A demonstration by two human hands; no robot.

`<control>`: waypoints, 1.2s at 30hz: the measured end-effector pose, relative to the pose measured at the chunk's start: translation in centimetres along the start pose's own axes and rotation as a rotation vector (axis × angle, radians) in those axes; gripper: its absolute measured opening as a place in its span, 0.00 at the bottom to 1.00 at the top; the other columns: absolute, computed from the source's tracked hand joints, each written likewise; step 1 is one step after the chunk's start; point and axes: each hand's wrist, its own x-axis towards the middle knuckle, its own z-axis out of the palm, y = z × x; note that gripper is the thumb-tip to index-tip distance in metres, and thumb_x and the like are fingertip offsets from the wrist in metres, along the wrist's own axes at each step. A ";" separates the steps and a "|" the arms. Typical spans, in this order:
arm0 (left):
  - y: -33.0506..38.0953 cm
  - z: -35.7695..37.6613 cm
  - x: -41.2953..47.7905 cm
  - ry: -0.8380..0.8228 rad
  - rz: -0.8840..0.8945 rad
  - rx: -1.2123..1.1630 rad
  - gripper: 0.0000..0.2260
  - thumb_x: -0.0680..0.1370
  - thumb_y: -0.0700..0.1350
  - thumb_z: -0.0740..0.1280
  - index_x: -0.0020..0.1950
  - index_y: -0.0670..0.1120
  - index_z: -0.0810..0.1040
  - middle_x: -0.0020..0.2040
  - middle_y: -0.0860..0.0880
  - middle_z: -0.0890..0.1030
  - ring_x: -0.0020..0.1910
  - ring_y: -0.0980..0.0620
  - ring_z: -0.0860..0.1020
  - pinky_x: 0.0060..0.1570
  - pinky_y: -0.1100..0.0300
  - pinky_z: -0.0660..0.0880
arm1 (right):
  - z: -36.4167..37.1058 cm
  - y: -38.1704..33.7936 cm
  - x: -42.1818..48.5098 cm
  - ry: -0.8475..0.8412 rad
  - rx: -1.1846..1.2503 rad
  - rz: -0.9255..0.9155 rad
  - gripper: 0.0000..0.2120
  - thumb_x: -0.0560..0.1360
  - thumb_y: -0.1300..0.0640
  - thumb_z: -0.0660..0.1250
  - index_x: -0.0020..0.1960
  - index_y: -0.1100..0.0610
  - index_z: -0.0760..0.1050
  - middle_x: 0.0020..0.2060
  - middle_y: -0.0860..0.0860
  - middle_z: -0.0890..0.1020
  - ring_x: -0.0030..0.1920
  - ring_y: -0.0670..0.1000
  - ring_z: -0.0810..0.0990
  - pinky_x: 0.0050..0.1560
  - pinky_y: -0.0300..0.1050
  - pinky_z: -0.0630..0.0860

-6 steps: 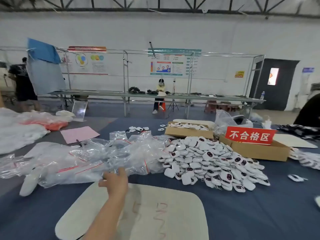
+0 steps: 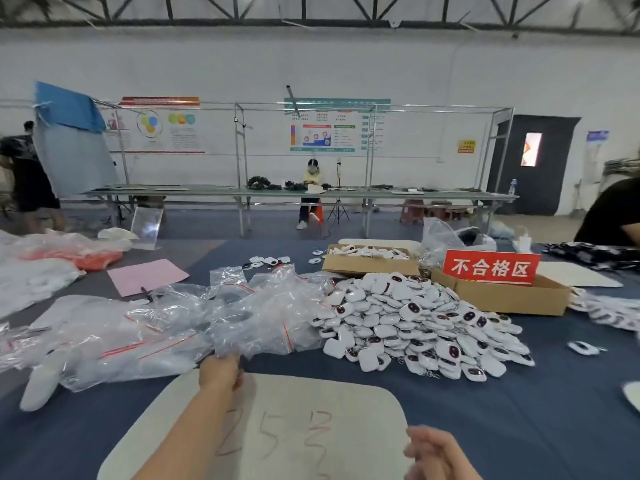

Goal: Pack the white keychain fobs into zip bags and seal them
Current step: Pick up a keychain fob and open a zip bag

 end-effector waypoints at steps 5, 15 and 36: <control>2.7 -1.3 -5.2 -0.290 0.809 0.468 0.05 0.82 0.43 0.64 0.50 0.53 0.77 0.39 0.56 0.80 0.37 0.59 0.78 0.36 0.67 0.71 | 4.2 -8.5 3.5 -0.130 -0.356 -0.275 0.19 0.82 0.61 0.60 0.60 0.37 0.75 0.56 0.35 0.80 0.54 0.37 0.78 0.51 0.32 0.72; 8.2 4.3 -13.1 -0.962 0.787 0.425 0.06 0.83 0.49 0.65 0.57 0.57 0.80 0.50 0.54 0.82 0.50 0.57 0.80 0.51 0.57 0.76 | 7.3 -12.5 10.8 -0.349 -0.841 -0.478 0.08 0.81 0.45 0.63 0.59 0.41 0.75 0.47 0.40 0.82 0.46 0.38 0.78 0.44 0.30 0.69; -5.4 11.4 -4.2 -0.410 0.838 0.744 0.17 0.85 0.52 0.60 0.73 0.52 0.70 0.70 0.51 0.72 0.67 0.50 0.72 0.63 0.56 0.70 | 2.1 -1.5 13.8 0.180 -0.883 -0.229 0.17 0.81 0.47 0.58 0.70 0.45 0.70 0.63 0.42 0.73 0.62 0.46 0.72 0.54 0.46 0.71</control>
